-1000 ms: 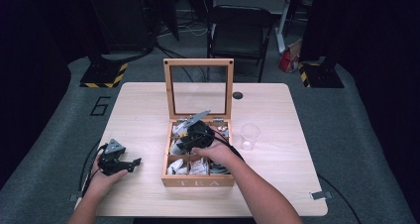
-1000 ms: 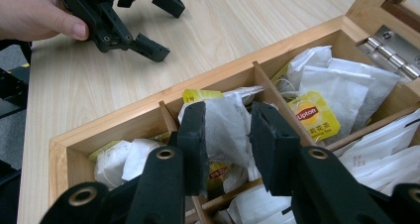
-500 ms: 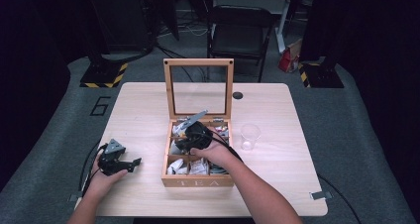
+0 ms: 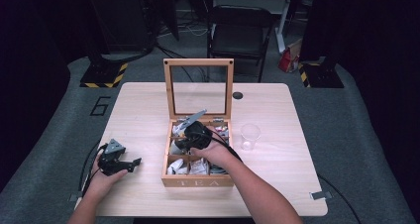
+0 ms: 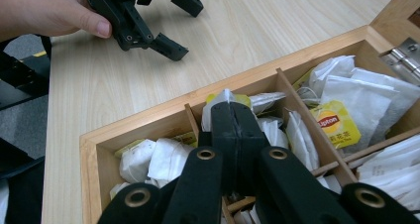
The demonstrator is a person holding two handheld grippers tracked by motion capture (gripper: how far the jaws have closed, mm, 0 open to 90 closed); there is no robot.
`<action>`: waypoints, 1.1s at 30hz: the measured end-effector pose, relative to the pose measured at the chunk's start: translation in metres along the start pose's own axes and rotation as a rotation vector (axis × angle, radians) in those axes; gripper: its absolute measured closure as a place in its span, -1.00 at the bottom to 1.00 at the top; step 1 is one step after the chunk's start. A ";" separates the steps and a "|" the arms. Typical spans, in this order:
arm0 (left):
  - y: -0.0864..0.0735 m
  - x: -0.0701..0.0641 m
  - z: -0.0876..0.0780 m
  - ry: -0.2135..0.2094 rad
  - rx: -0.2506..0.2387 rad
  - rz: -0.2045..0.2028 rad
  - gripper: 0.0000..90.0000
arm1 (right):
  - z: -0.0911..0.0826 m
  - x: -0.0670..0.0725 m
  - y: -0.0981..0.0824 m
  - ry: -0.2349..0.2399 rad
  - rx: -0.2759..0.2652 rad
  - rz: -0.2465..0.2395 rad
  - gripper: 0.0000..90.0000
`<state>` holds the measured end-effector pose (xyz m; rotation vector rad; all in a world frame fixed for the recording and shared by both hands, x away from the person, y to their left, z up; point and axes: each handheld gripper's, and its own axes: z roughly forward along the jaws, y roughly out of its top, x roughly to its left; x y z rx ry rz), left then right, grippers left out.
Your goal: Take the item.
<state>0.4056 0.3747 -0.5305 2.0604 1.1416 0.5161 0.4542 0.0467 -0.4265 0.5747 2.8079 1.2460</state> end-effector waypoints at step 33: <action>0.000 0.000 0.000 0.000 0.000 0.000 -0.67 | -0.078 -0.001 0.029 -0.066 -0.036 0.003 1.00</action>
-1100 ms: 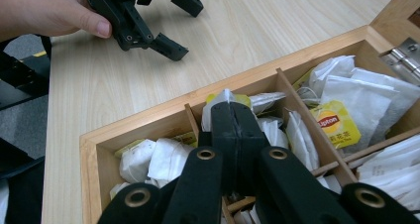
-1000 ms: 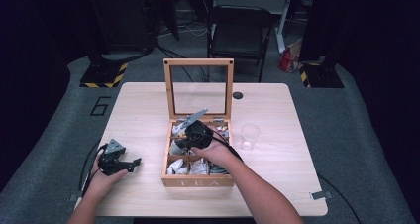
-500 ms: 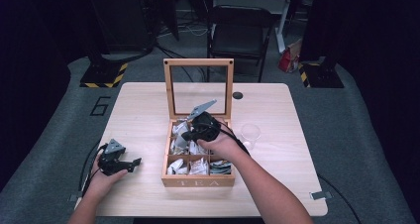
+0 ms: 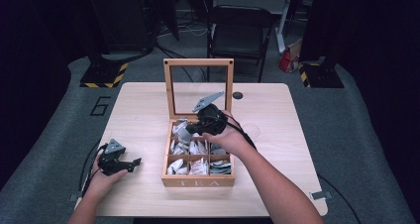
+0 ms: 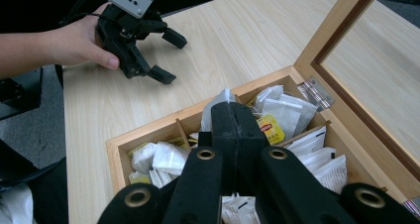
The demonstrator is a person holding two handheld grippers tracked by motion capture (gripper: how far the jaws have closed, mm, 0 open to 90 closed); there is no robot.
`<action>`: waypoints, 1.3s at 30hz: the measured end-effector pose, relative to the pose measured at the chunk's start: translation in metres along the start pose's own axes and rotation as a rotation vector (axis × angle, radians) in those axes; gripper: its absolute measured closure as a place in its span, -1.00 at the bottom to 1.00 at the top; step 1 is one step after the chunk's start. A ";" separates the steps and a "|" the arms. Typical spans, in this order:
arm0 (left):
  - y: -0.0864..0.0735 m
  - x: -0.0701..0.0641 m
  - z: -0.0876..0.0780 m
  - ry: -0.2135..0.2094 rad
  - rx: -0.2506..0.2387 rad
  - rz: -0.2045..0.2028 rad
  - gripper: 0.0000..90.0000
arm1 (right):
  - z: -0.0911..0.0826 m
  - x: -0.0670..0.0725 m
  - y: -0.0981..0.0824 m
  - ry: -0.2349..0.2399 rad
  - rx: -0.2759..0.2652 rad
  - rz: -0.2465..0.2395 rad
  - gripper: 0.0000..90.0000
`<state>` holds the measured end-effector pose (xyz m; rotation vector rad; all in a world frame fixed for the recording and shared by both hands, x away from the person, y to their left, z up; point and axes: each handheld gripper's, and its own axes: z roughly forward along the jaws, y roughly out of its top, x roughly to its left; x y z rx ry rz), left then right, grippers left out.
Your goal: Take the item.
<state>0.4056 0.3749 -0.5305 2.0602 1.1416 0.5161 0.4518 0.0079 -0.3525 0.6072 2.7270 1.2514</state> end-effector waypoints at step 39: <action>0.000 0.000 0.000 0.000 0.000 0.000 -0.67 | -0.094 -0.038 -0.031 -0.167 -0.107 0.096 1.00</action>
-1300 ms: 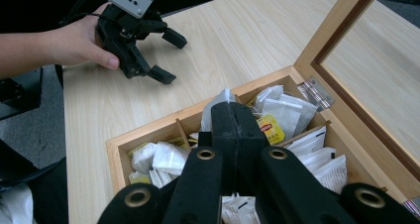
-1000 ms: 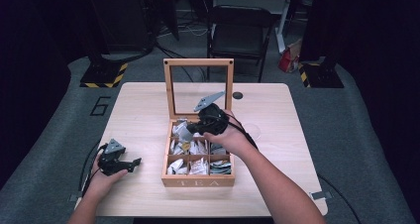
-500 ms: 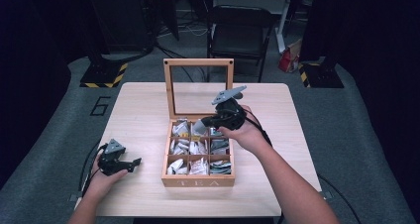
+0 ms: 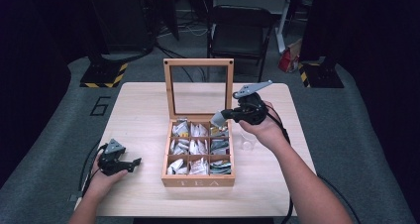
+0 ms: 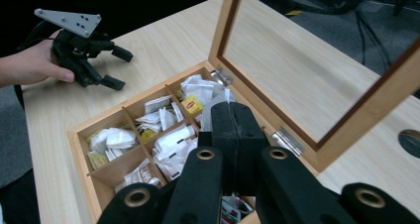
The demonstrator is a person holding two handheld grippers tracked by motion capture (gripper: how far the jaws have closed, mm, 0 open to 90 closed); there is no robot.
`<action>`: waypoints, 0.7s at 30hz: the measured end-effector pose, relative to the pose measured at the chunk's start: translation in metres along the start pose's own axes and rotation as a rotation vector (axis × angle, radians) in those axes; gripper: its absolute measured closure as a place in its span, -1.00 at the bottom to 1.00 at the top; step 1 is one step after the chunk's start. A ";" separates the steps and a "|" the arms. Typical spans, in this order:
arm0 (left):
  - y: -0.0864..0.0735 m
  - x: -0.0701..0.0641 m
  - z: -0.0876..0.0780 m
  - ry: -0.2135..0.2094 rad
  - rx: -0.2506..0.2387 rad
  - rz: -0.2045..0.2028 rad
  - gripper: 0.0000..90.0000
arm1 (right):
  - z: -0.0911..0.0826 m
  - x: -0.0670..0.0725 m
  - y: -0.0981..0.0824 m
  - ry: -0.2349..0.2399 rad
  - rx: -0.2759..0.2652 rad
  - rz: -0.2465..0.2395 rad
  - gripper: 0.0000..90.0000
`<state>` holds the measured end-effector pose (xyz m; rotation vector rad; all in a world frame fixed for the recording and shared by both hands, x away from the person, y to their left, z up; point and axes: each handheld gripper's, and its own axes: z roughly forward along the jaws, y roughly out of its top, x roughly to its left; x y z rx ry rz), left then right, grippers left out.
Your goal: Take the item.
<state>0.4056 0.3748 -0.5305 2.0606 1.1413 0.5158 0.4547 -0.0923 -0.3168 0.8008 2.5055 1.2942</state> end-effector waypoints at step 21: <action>0.000 0.000 -0.001 -0.003 0.009 -0.003 -0.67 | -0.030 -0.023 -0.015 -0.091 -0.007 0.027 1.00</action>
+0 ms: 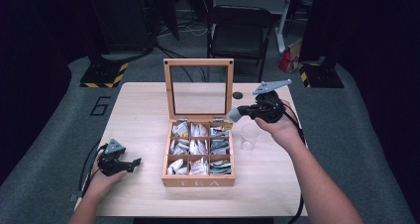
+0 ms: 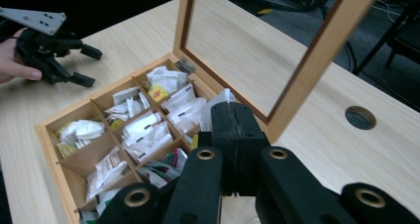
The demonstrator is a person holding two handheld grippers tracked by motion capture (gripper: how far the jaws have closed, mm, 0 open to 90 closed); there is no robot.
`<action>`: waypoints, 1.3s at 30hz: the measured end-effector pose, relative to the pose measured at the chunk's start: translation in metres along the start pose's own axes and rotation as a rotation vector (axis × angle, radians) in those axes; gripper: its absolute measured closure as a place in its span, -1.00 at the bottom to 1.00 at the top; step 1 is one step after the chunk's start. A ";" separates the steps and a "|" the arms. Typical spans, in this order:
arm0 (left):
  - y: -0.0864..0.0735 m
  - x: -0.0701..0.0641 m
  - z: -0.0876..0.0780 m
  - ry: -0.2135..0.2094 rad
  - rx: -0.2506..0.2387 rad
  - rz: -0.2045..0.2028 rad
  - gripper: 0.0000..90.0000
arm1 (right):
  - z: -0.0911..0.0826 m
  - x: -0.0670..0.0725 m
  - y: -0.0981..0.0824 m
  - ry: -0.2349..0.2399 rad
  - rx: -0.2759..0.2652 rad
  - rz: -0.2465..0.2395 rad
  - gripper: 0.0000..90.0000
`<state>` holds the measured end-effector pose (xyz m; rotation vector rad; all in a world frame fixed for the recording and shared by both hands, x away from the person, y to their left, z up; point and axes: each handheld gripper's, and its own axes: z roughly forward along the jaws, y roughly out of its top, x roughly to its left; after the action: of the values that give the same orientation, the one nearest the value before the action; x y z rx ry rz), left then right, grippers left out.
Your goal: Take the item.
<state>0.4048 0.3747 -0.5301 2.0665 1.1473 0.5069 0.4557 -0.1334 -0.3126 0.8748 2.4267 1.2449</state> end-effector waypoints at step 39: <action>0.000 0.000 0.001 0.006 -0.009 0.002 -0.67 | -0.014 -0.034 -0.047 -0.124 0.047 0.073 1.00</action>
<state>0.4051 0.3746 -0.5305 2.0596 1.1448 0.5180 0.4575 -0.1848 -0.3433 1.0302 2.3545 1.1262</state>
